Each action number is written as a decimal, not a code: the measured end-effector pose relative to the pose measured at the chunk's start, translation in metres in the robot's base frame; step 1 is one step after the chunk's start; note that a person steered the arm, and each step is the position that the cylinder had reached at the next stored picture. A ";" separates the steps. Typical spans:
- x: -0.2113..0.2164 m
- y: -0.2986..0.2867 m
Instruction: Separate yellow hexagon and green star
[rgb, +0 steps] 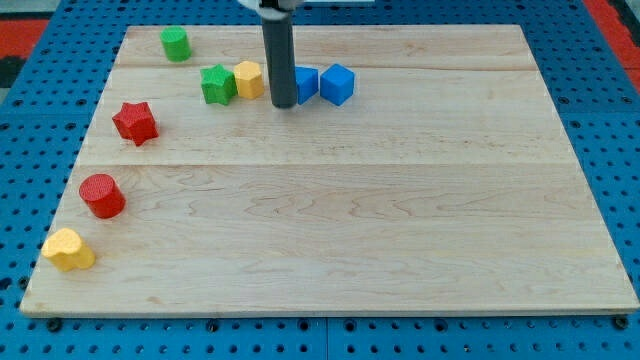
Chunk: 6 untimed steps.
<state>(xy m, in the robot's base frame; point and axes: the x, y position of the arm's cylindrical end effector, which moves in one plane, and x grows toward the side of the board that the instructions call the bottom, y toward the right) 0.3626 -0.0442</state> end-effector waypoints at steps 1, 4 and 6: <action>-0.035 -0.038; -0.043 -0.088; -0.083 -0.058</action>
